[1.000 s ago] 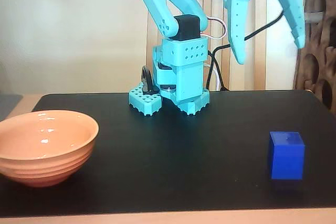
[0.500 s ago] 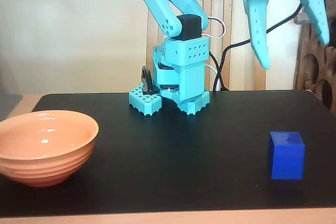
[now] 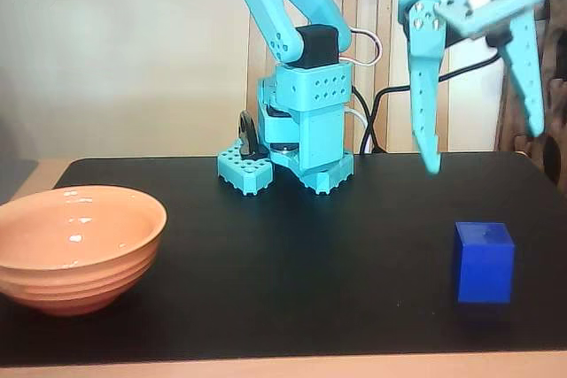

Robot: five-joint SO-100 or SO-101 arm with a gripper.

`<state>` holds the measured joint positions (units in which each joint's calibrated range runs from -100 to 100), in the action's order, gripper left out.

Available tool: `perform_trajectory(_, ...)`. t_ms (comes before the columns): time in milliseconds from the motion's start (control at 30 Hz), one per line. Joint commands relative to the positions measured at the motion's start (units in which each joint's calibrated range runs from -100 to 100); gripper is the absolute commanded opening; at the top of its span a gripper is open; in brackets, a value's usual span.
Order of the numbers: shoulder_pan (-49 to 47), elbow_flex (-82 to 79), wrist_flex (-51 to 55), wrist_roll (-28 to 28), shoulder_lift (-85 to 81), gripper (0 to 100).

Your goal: Place the blue cube in the orange bowl.

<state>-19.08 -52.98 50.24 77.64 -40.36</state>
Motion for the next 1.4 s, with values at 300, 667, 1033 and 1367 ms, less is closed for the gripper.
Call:
perform_trajectory(300,5.4,0.2,-5.8,-0.5,11.3,32)
perform_trajectory(667,2.9,0.3,-11.4,-0.5,17.3,32)
perform_trajectory(1033,1.3,-0.7,-14.7,-0.5,21.6,32)
perform_trajectory(1367,1.3,-5.3,-15.3,-0.5,21.7,32)
